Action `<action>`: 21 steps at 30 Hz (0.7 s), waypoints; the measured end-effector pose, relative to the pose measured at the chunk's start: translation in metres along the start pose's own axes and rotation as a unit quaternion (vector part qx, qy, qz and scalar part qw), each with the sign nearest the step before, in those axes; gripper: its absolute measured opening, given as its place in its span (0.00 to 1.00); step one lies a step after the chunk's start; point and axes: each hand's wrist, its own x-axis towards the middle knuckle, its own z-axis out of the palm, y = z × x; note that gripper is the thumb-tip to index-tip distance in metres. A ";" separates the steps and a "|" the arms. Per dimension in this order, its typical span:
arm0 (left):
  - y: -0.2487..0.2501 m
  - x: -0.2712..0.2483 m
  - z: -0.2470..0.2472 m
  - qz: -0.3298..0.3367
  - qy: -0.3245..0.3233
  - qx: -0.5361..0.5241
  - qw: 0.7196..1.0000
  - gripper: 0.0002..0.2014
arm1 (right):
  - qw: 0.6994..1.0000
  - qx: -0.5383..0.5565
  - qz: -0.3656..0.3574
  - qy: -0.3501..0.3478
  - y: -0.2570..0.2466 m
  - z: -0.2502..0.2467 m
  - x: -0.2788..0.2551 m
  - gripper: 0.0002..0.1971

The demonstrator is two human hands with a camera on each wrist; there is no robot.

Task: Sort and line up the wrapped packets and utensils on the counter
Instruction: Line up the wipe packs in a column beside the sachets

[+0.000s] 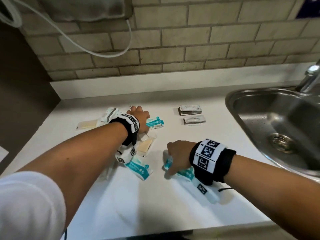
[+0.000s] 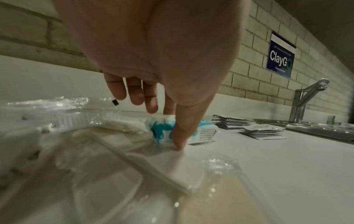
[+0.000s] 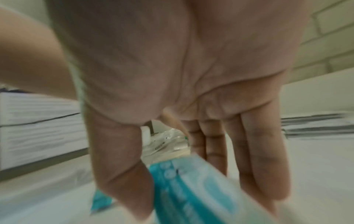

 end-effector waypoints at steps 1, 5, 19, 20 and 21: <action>0.000 -0.001 0.000 0.005 0.015 -0.017 1.000 0.30 | 0.999 0.033 0.013 0.023 0.002 -0.002 0.002 0.32; -0.017 -0.021 -0.008 0.025 0.056 -0.164 0.985 0.25 | 0.981 0.139 0.013 0.136 -0.003 -0.005 0.011 0.31; -0.127 -0.123 -0.045 0.023 0.142 -0.243 0.959 0.27 | 0.998 -0.025 0.028 0.040 -0.090 0.006 0.050 0.34; -0.142 -0.128 -0.044 0.003 0.144 -0.240 0.960 0.26 | 0.999 -0.031 0.017 0.039 -0.097 -0.001 0.051 0.33; -0.154 -0.133 -0.042 -0.014 0.144 -0.234 0.961 0.24 | 0.999 -0.030 0.006 0.042 -0.102 -0.009 0.051 0.32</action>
